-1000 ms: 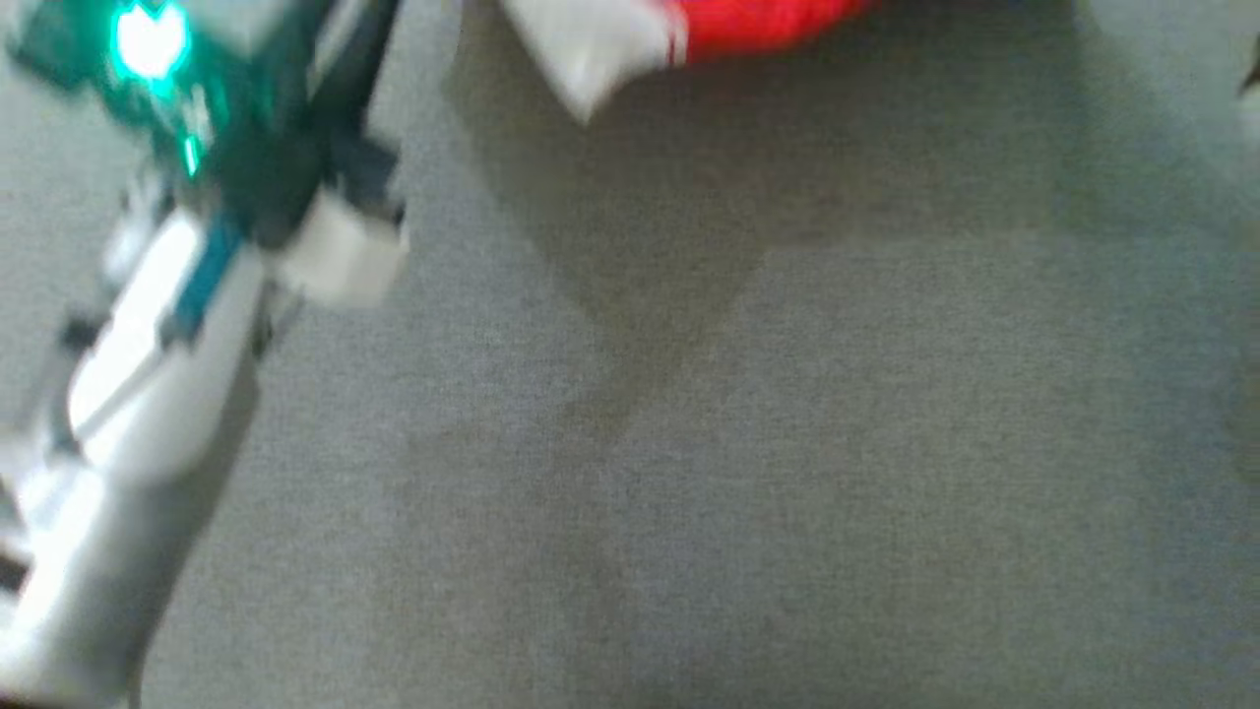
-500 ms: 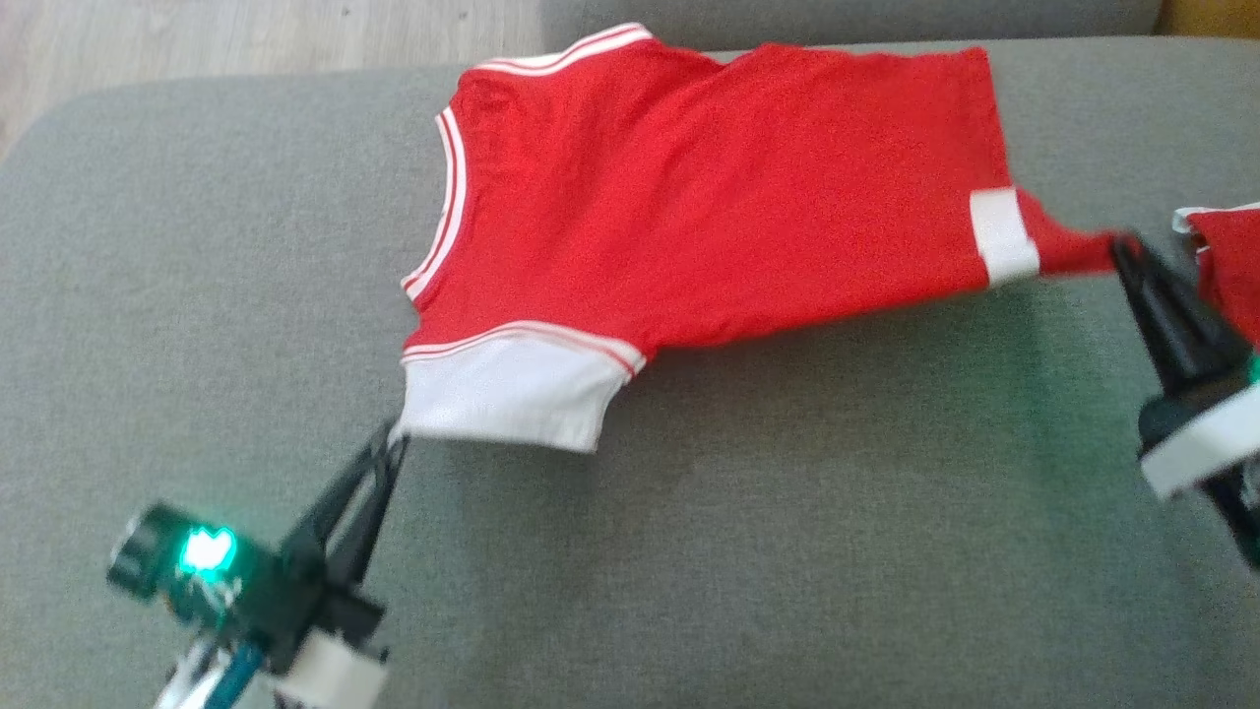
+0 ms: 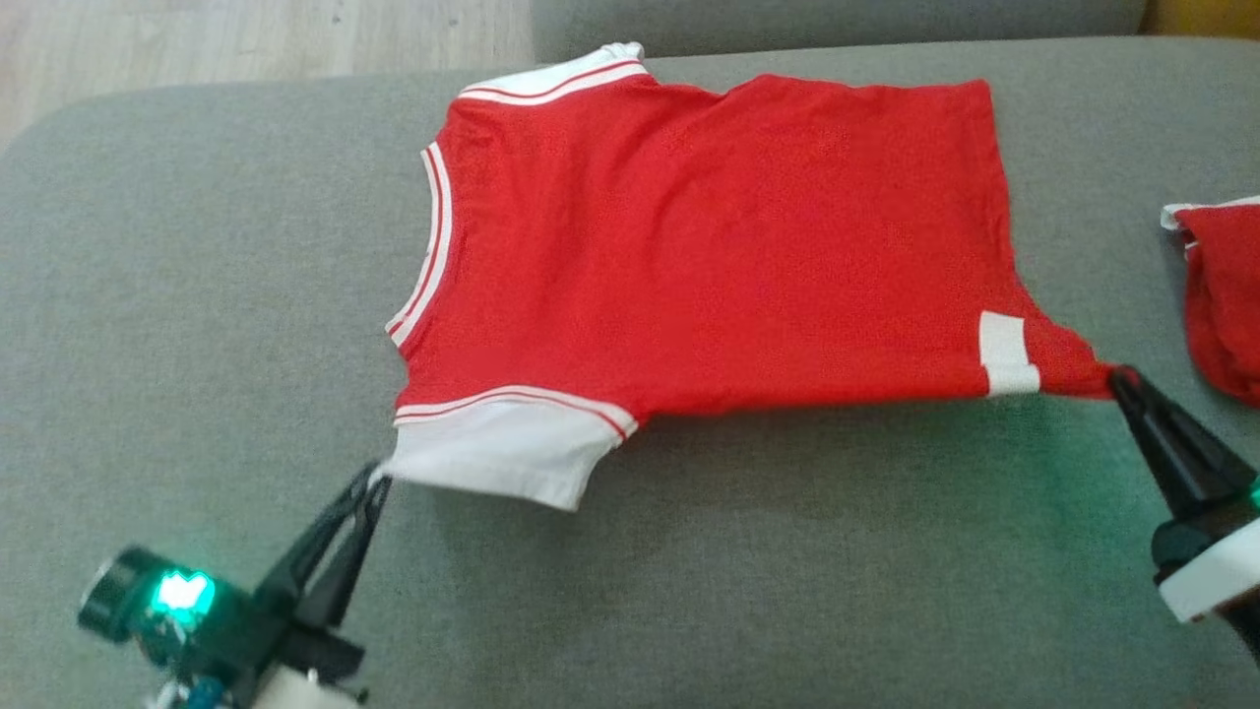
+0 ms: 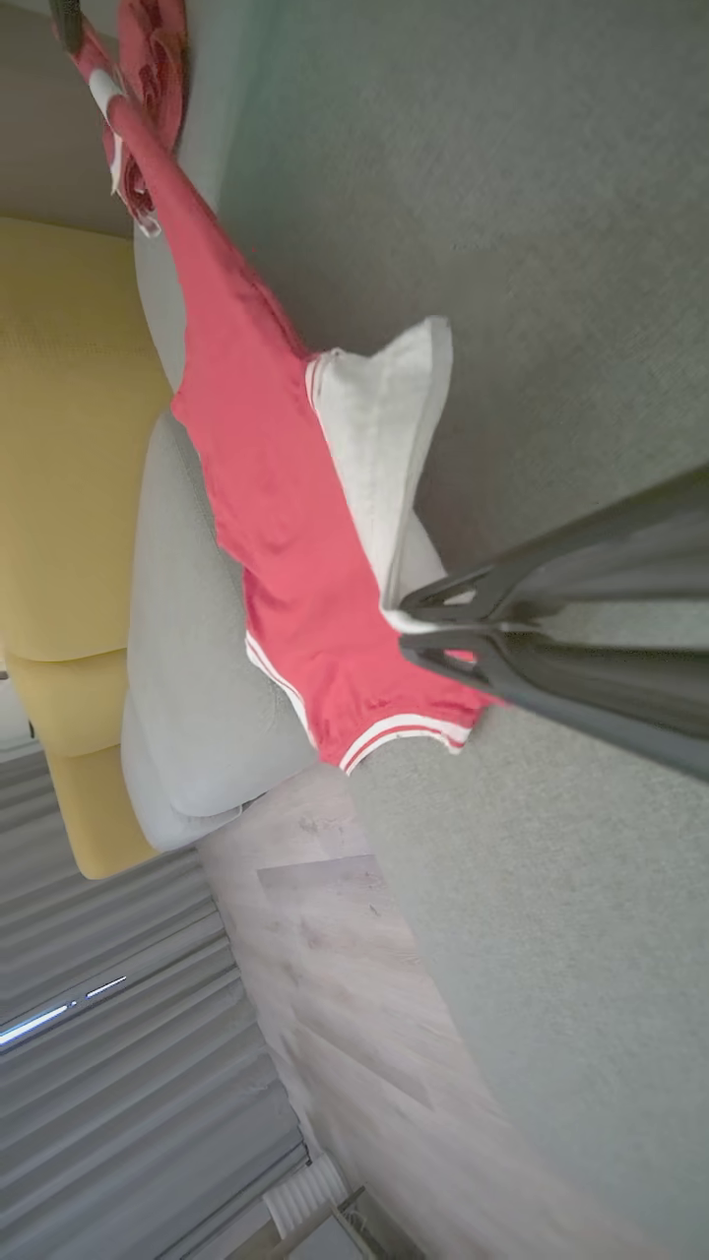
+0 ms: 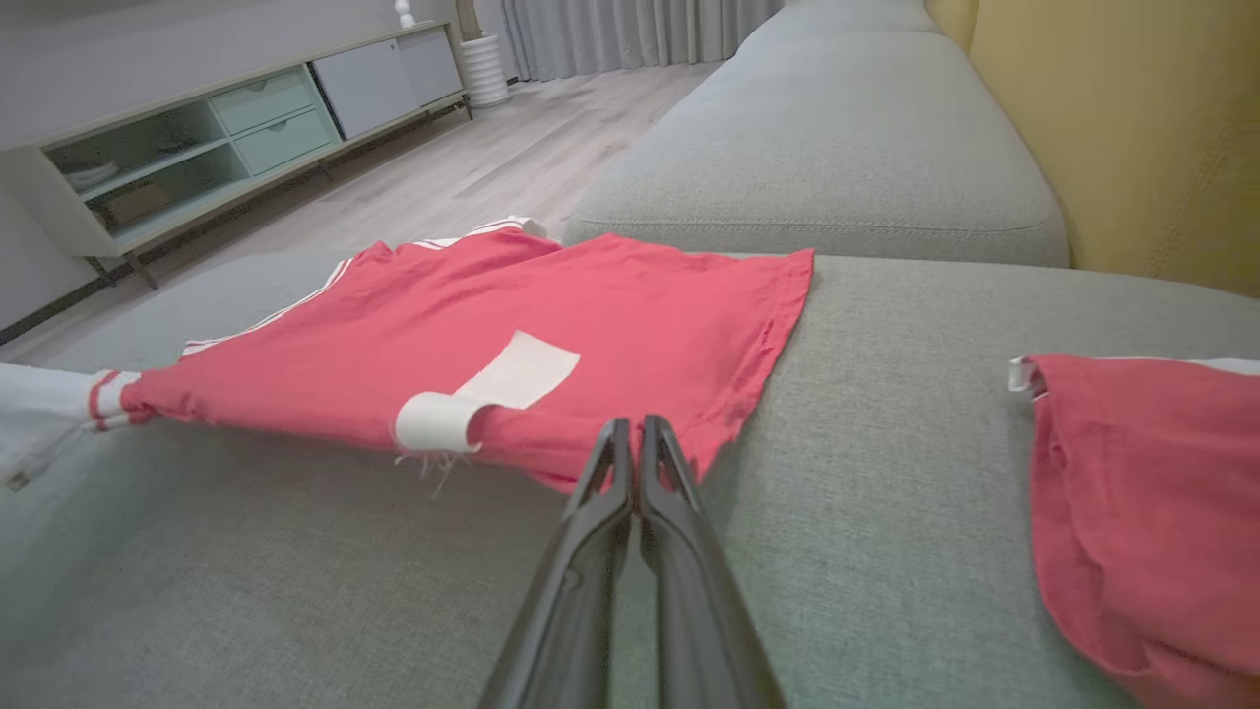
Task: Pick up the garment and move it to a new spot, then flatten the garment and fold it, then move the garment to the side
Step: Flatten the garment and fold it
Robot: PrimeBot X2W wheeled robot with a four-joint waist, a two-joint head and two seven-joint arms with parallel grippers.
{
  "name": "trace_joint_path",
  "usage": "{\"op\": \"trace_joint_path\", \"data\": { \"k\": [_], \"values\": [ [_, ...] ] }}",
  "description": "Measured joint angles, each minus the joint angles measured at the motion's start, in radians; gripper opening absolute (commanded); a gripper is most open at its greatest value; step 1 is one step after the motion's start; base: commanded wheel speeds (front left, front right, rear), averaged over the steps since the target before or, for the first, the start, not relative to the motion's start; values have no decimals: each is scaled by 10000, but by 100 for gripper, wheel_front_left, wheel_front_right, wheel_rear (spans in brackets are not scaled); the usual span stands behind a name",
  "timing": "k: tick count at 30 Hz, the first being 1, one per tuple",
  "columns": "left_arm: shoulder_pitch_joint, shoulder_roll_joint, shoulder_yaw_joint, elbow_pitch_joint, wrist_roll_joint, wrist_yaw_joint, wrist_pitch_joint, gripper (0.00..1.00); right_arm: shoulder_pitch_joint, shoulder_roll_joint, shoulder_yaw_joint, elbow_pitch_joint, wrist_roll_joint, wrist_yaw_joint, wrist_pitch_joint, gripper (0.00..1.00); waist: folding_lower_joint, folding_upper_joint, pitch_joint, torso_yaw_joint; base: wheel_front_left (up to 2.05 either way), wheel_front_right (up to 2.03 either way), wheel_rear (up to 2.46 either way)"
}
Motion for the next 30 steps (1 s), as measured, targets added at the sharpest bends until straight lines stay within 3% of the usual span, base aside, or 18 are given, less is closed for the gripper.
{"op": "trace_joint_path", "data": {
  "k": [8,18,27,28,29,30],
  "values": [
    [-2277,-148,31,514,15,-408,48,0,-874,514,-360,543,-466,0,0,0,1,0,539,-104,0,0,0],
    [-6016,-961,-232,3010,568,-1116,90,0,-3015,732,113,1463,-548,0,0,0,3,-1,1824,-142,0,0,0],
    [-8251,-1705,-359,5367,899,-1147,-276,0,-4506,972,667,2151,-493,0,0,0,3,-1,2781,-231,0,0,0],
    [-8397,-1783,-360,5616,909,-1149,-314,0,-4581,1011,717,2207,-491,0,0,7,3,-1,2837,-239,0,0,0],
    [-8513,-1868,-359,5852,909,-1145,-359,5,-4662,1057,738,2268,-491,0,0,52,3,-1,2878,-248,0,0,0],
    [-8580,-1944,-357,6067,909,-1133,-366,56,-4729,1118,734,2324,-489,0,0,100,2,-1,2906,-263,0,0,0]
  ]
}}
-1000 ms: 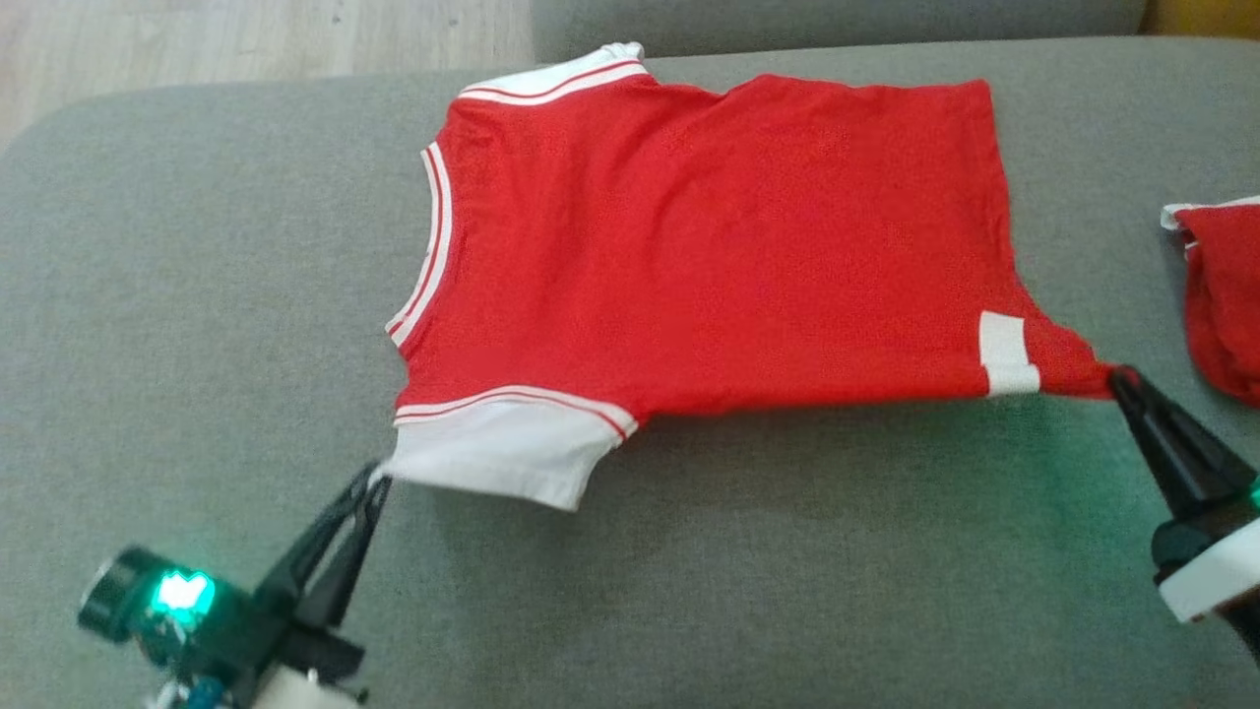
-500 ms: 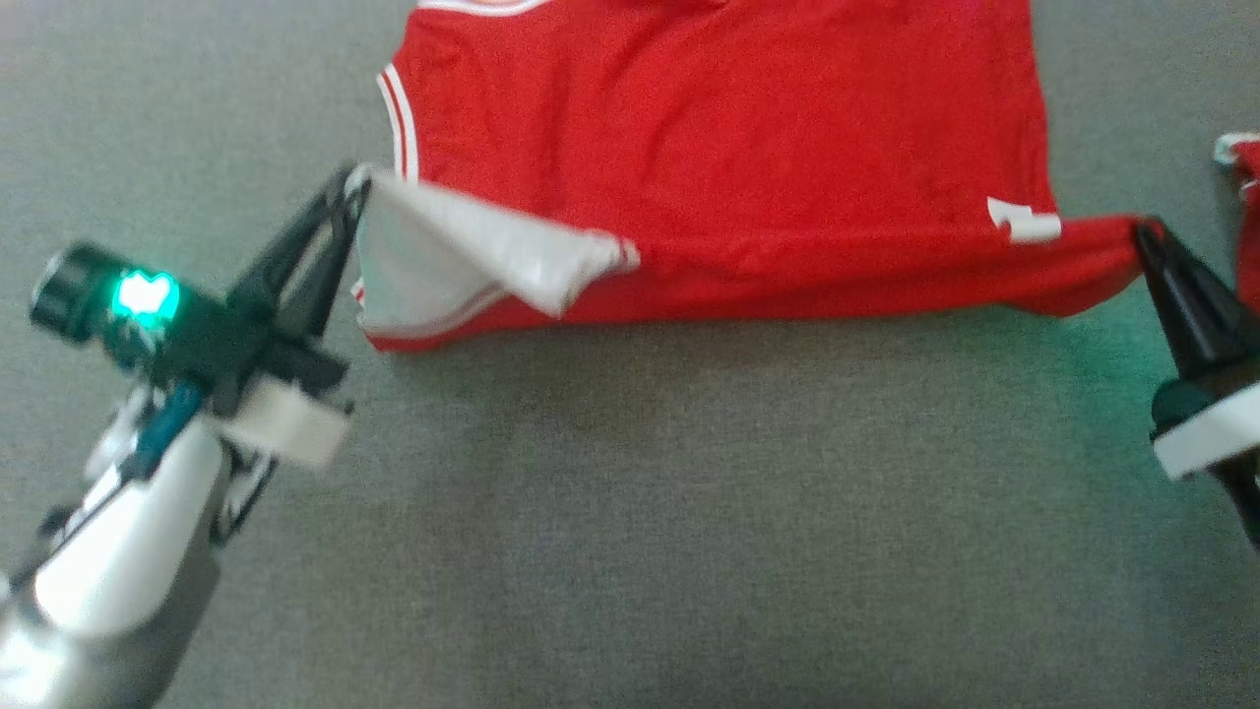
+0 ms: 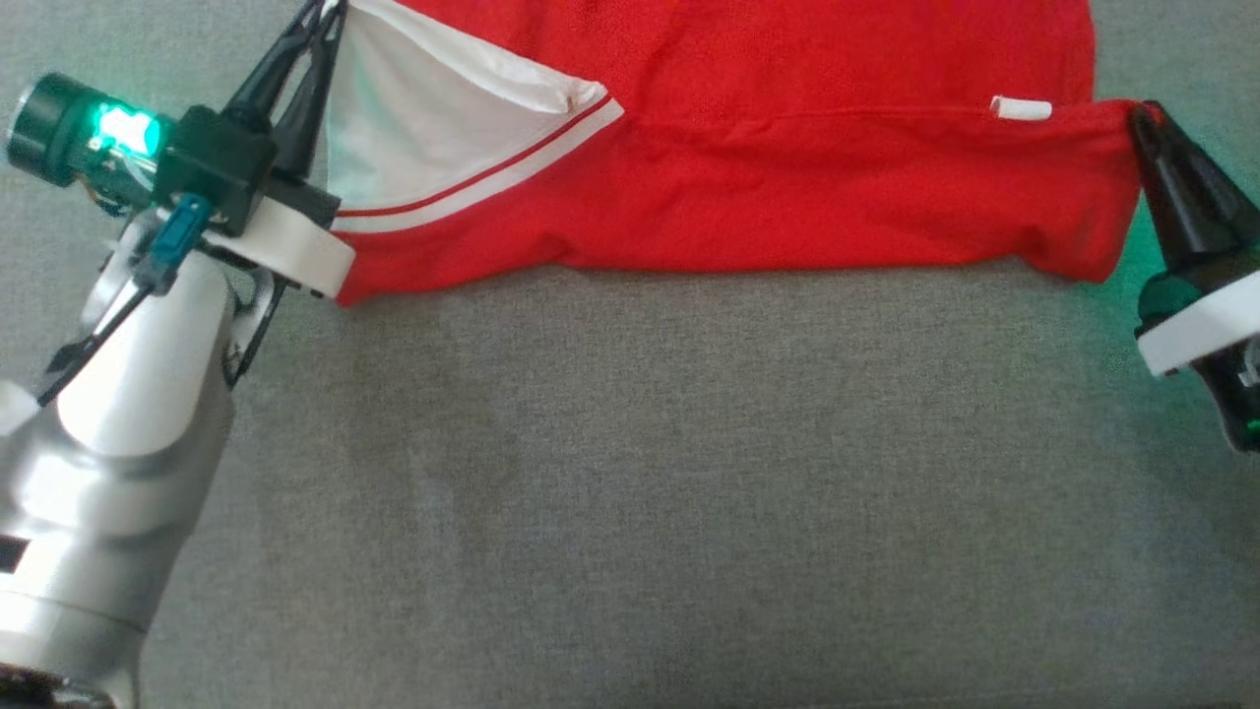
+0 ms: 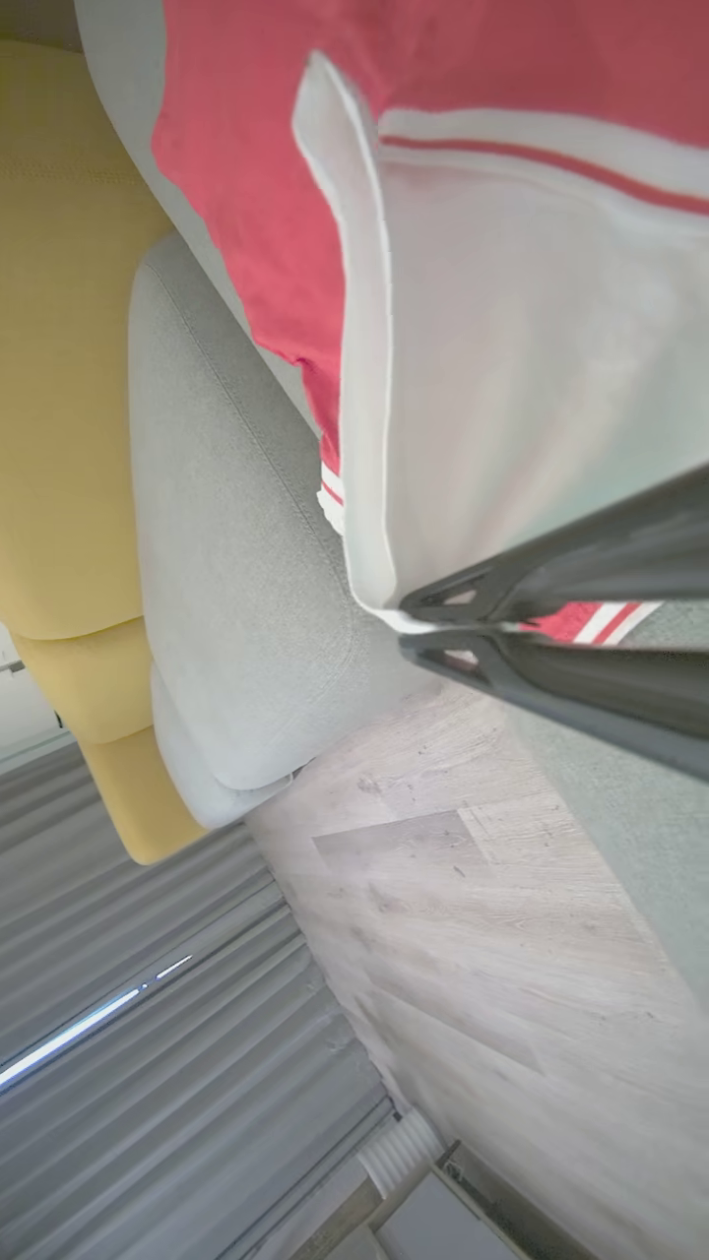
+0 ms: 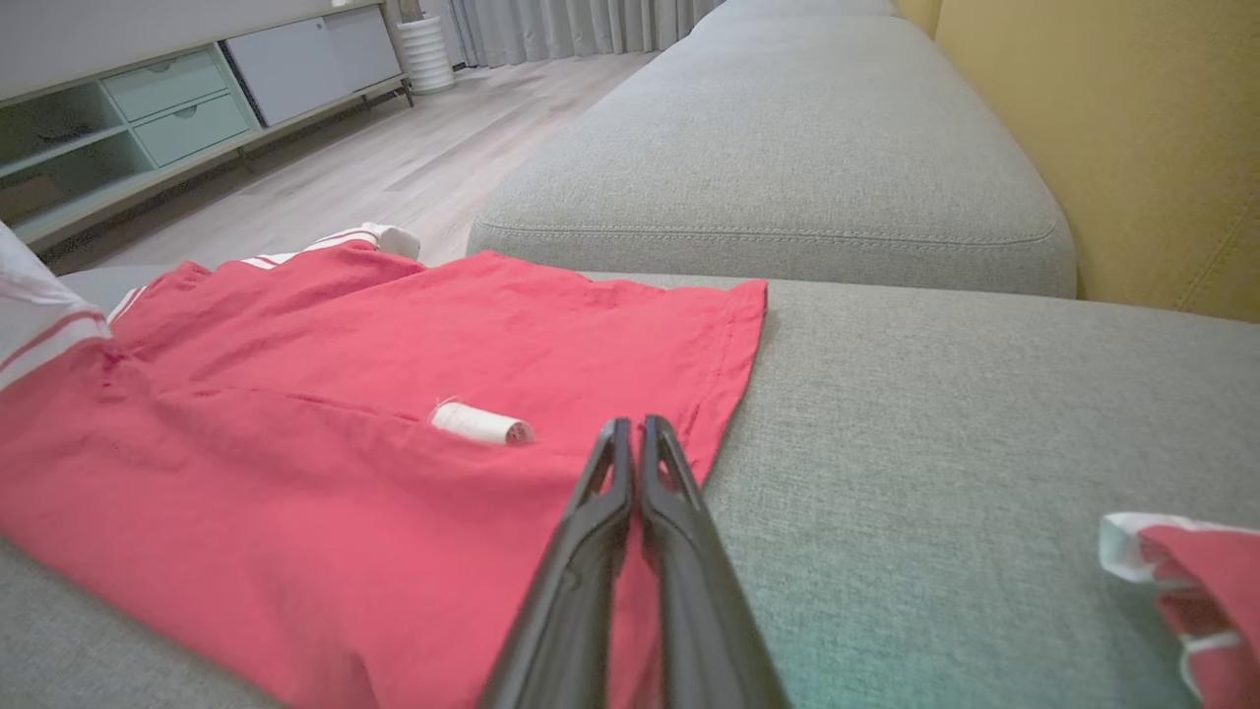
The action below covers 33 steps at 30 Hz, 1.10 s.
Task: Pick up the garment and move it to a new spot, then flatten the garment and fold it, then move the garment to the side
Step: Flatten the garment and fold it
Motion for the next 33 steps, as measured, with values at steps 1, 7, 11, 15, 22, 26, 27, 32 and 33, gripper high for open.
{"op": "trace_joint_path", "data": {
  "k": [1,7,11,15,22,26,27,32,33],
  "values": [
    [-31,-94,4,199,-6,13,-42,100,-43,65,-8,38,0,0,0,100,0,0,15,-18,0,0,0],
    [557,-761,485,554,-692,775,-253,100,-28,570,-669,65,-232,0,0,100,-2,0,-168,-138,0,0,0],
    [2217,-1220,759,454,-1335,1312,-261,100,582,895,-1406,-123,-514,0,0,100,-3,0,-439,-202,0,0,0],
    [3596,-1404,1012,506,-1726,1810,-234,100,1471,1264,-1714,-217,-742,0,0,100,-5,0,-702,-268,0,0,0],
    [3687,-1473,1216,754,-1879,2512,393,100,1902,1574,-1735,-314,-938,0,0,100,-4,0,-929,-433,0,0,0],
    [3681,-1509,1302,828,-2088,2637,917,48,1901,1626,-1580,-299,-947,0,0,100,-4,0,-1016,-515,0,0,0],
    [3682,-1515,1302,825,-2161,2543,1032,9,1901,1638,-1544,-276,-945,0,0,100,-3,0,-1043,-523,0,0,0],
    [3873,-1666,1290,654,-2608,2105,1172,0,1902,1735,-1340,314,-690,0,0,100,-2,0,-1272,-474,0,0,0],
    [3955,-1664,1285,577,-2619,2073,1160,0,1900,1751,-1266,510,-606,0,0,100,-2,0,-1321,-445,0,0,0]
  ]
}}
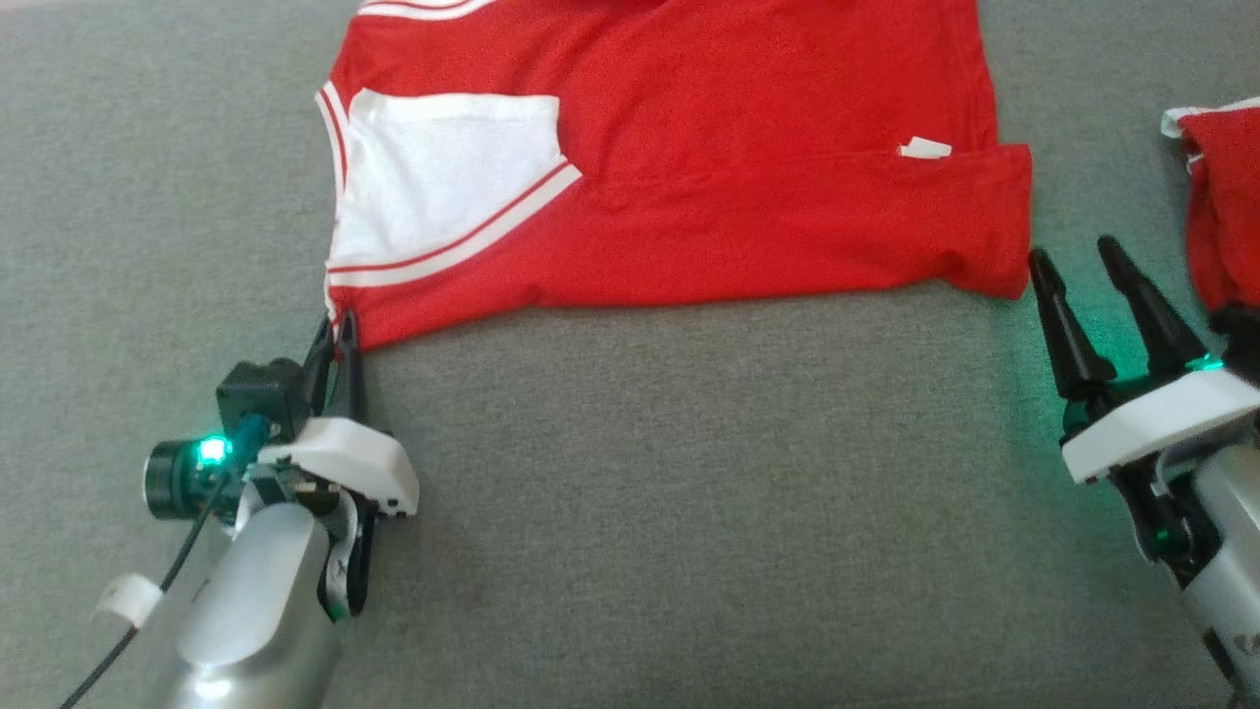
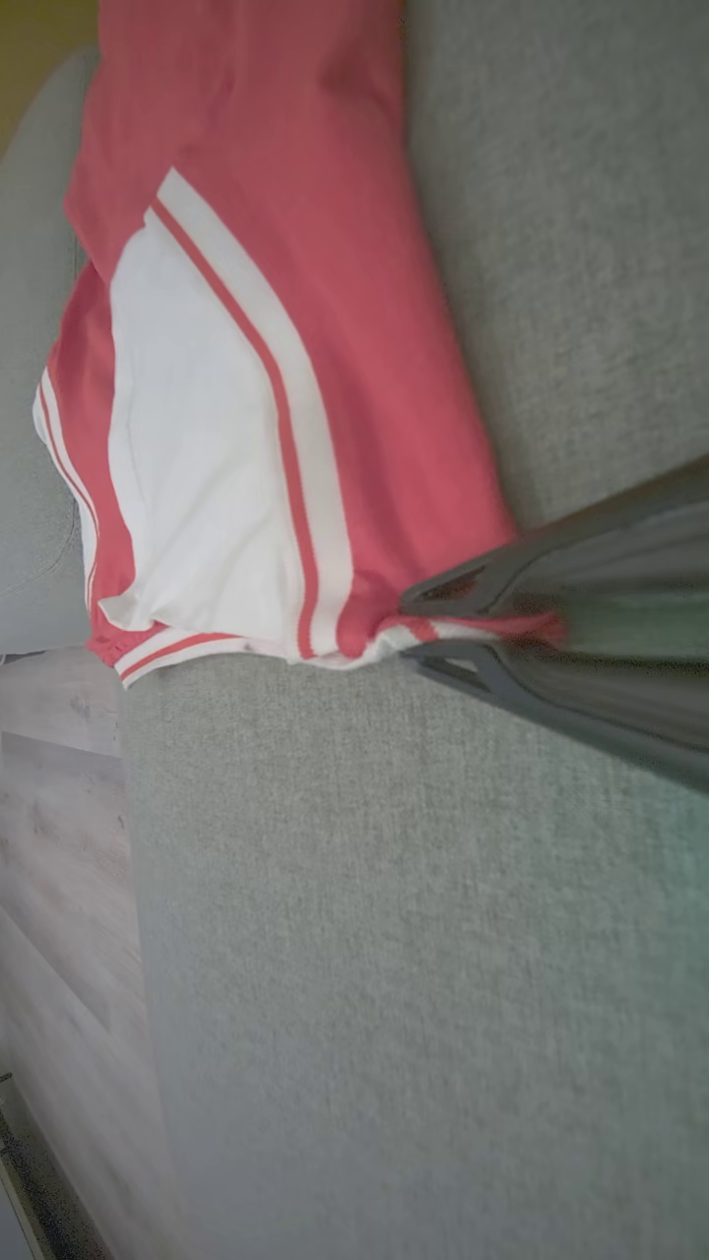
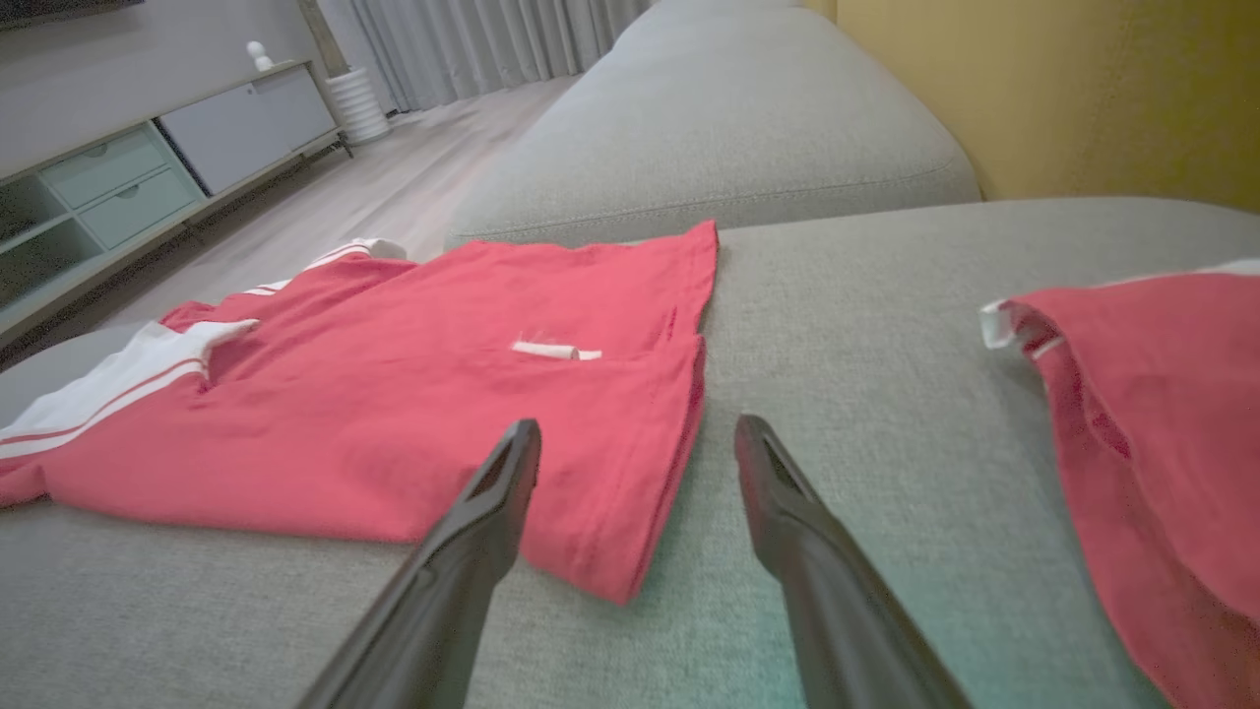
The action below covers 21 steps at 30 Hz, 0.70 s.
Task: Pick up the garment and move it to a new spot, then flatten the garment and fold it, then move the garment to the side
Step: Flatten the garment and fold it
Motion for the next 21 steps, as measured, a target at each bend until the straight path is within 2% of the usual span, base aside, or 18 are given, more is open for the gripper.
{"op": "trace_joint_path", "data": {
  "k": [10,11,12,14,18,21],
  "values": [
    [262,123,-109,-740,157,13,-453,0,-819,477,1097,2475,811,0,35,100,0,0,-168,452,0,0,0],
    [256,136,-144,-757,157,13,-453,0,-961,512,1254,2606,947,0,109,89,0,0,-167,486,0,0,0],
    [253,153,-184,-765,165,13,-453,0,-1089,533,1411,2708,1076,0,115,50,1,0,-168,516,0,0,0],
    [244,165,-261,-763,173,6,-451,0,-1249,543,1680,2836,1327,0,113,0,1,0,-192,579,0,0,0],
    [246,190,-295,-736,173,-50,-456,0,-1267,439,2109,2986,1707,0,111,0,1,0,-362,630,0,0,0],
    [336,192,-307,-767,111,-155,-727,0,-1161,-19,2330,2895,1973,0,94,0,0,0,-673,645,0,0,0]
  ]
}}
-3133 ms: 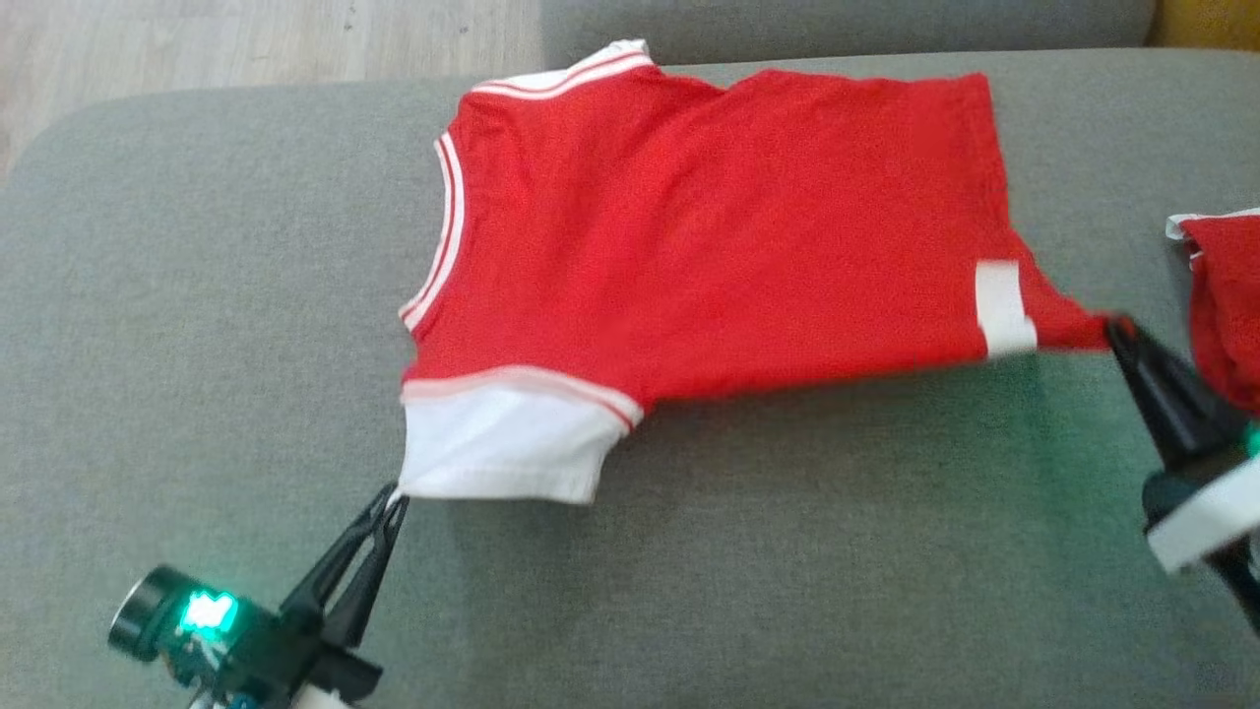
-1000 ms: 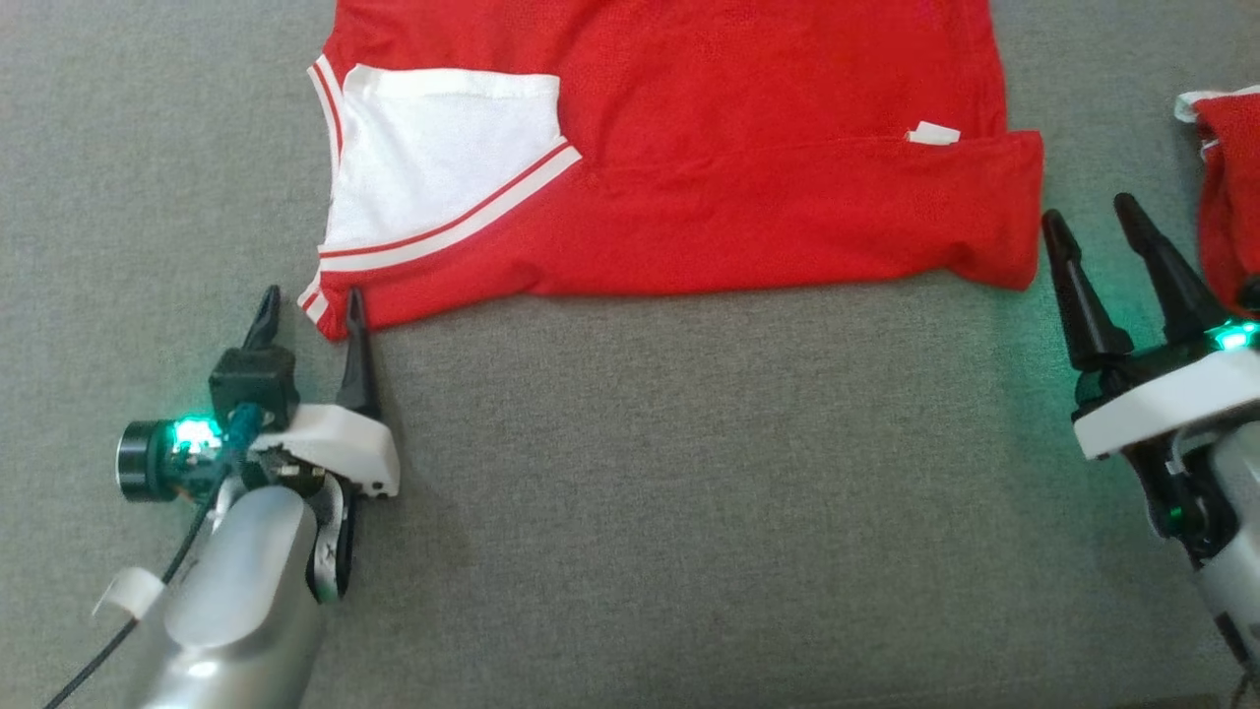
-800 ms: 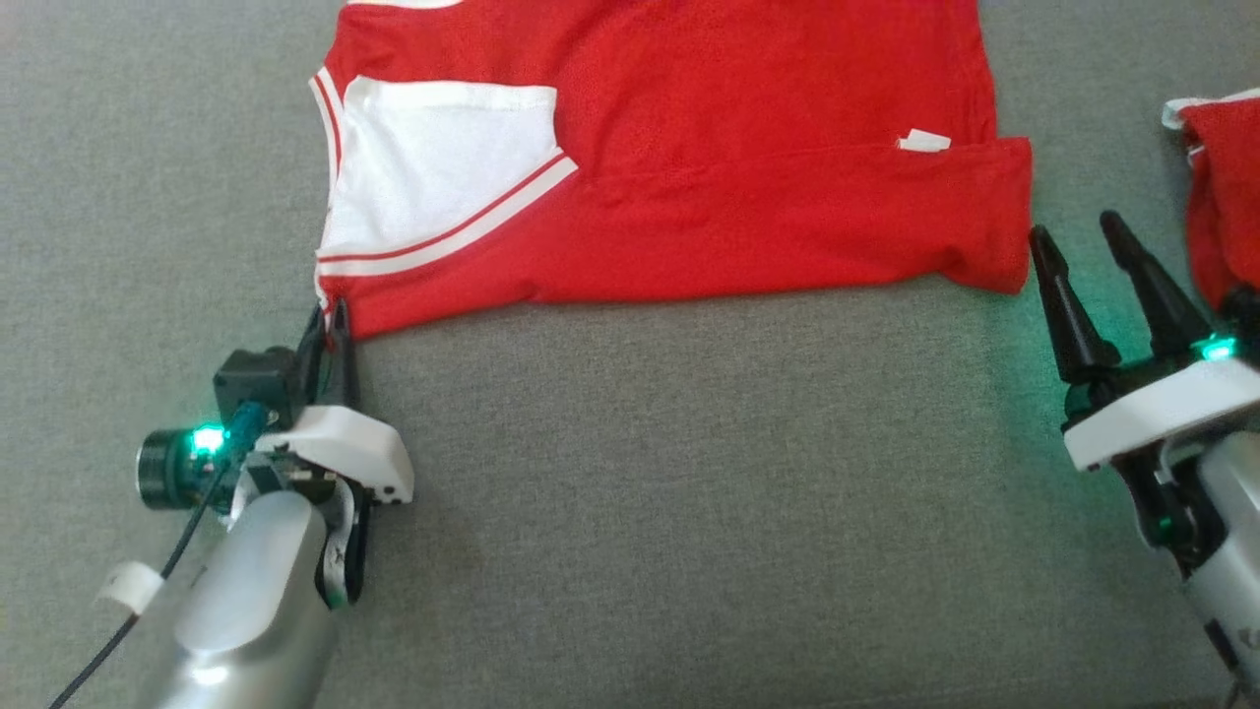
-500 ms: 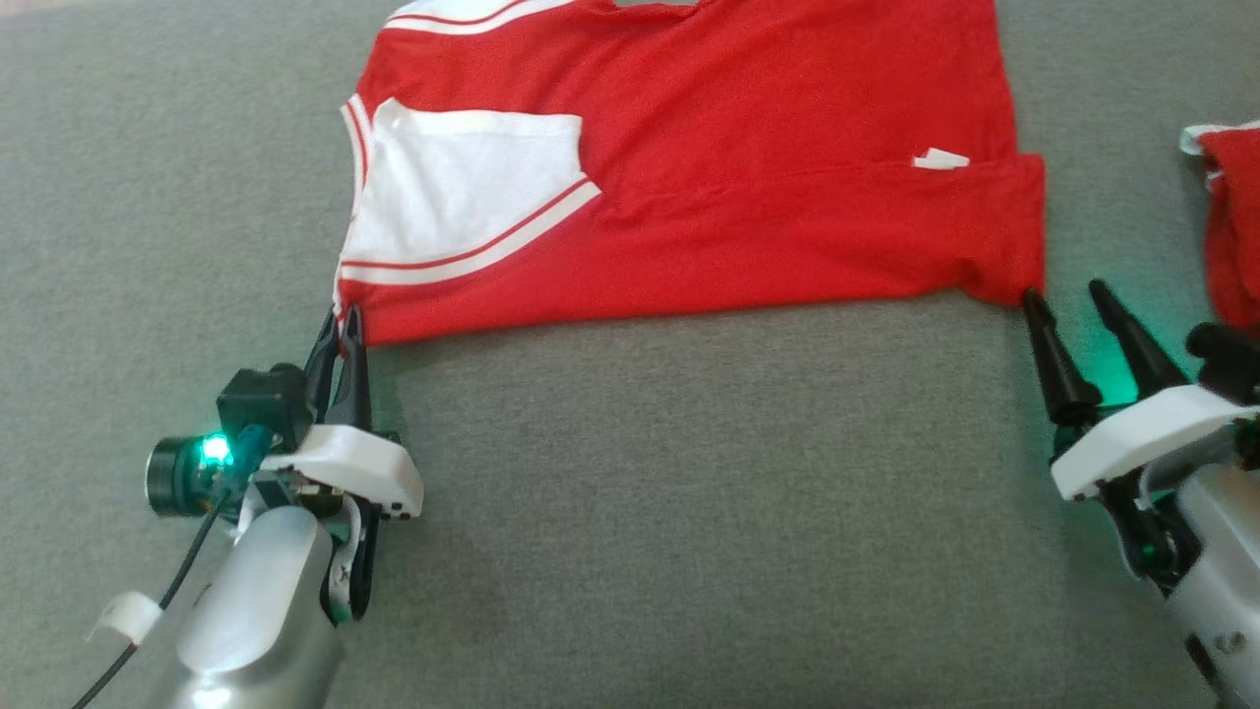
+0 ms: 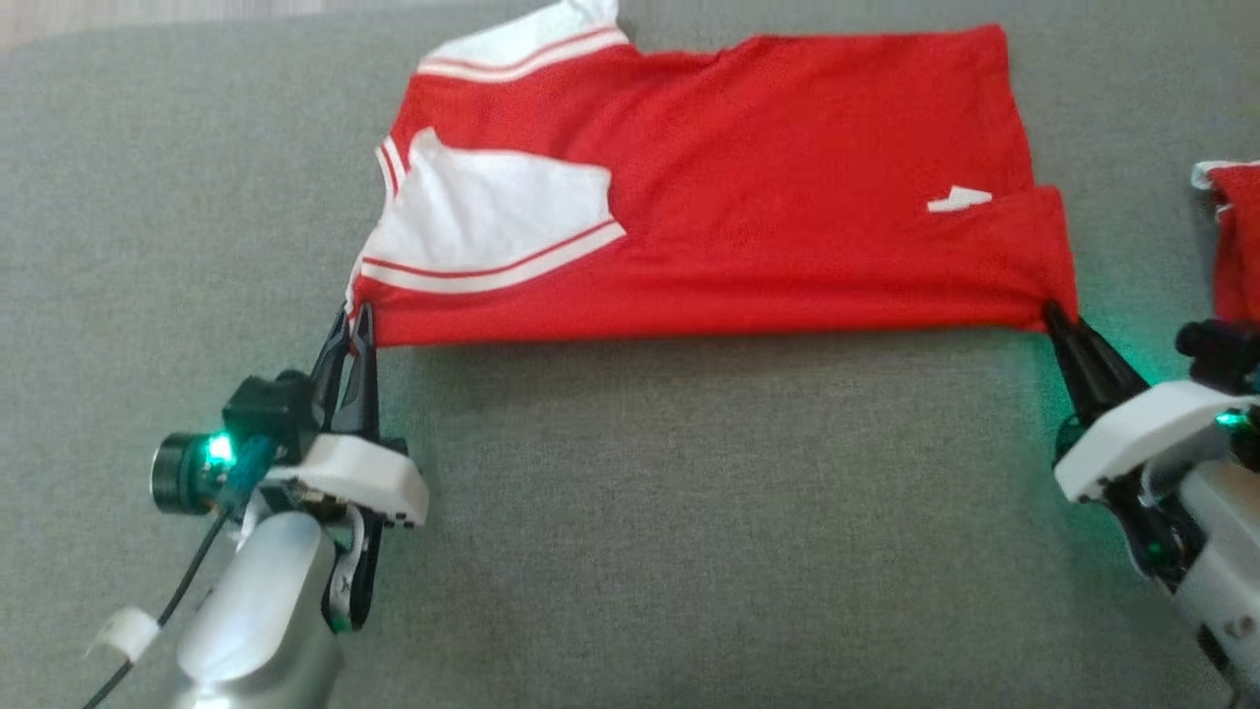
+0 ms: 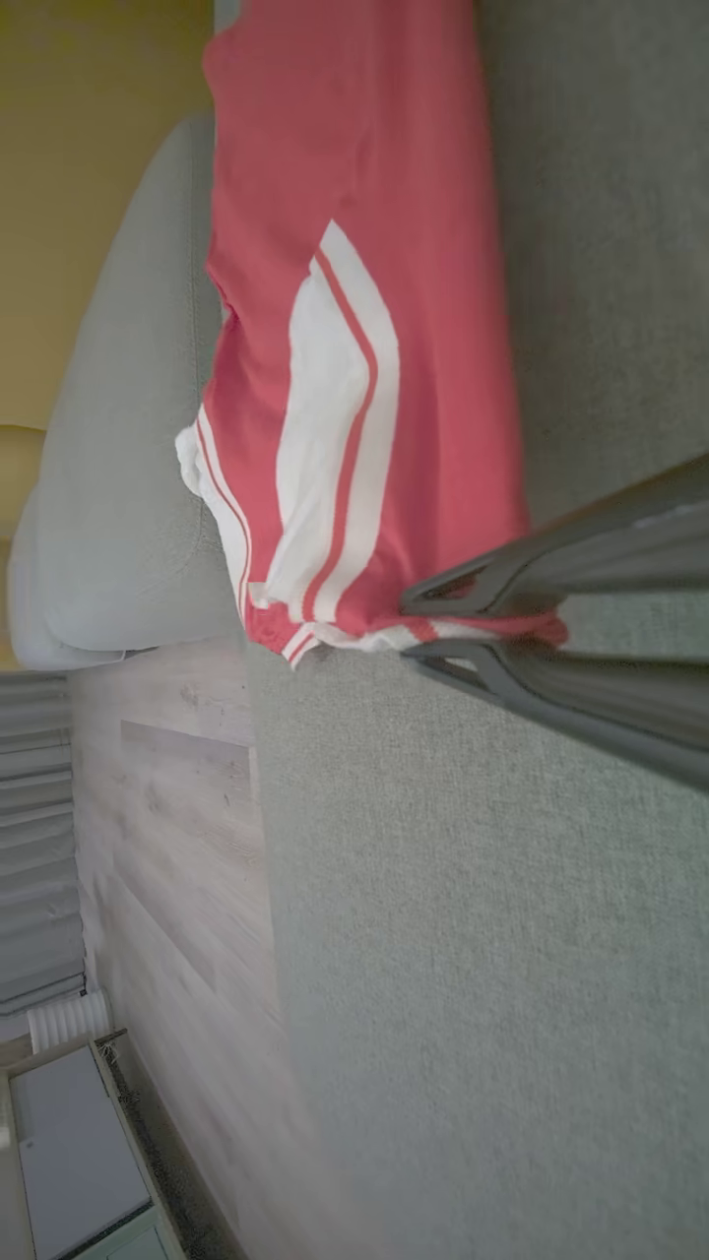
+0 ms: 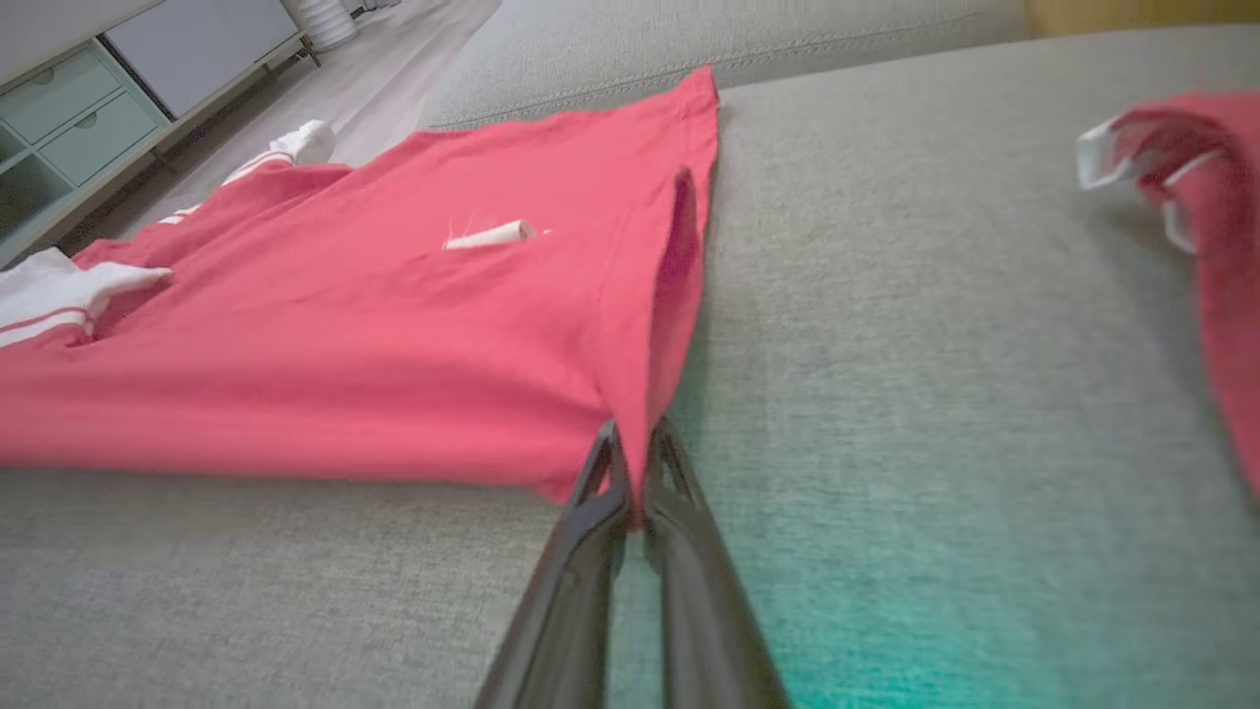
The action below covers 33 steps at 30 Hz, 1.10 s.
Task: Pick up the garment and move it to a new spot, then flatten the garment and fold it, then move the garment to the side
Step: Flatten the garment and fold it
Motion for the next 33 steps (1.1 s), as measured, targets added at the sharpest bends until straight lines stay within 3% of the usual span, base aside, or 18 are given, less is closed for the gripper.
{"op": "trace_joint_path", "data": {
  "k": [6,19,30,31,32,33],
  "values": [
    [1267,25,17,-291,-424,-311,-343,0,852,-621,142,-546,142,0,-12,0,-1,0,-569,-162,0,0,0],
    [3962,232,-244,-1814,-809,-242,-274,0,2977,-1812,194,-1868,213,2,-12,0,-2,0,-1333,-420,0,0,0],
    [5150,510,-654,-2945,-809,-56,307,0,4761,-1896,-922,-2349,38,2,-12,0,-1,0,-1550,-84,0,0,0],
    [5186,516,-677,-2984,-807,-54,376,24,4854,-1881,-1012,-2368,-15,2,-12,10,0,0,-1573,-74,0,0,0],
    [5227,516,-683,-2991,-807,-8,397,51,4915,-1866,-1104,-2364,-61,2,-12,77,-1,0,-1594,-68,0,0,0],
    [5264,562,-686,-2984,-805,61,491,100,4946,-1852,-1267,-2341,-92,2,-12,100,-1,0,-1608,-66,0,0,0]
  ]
}}
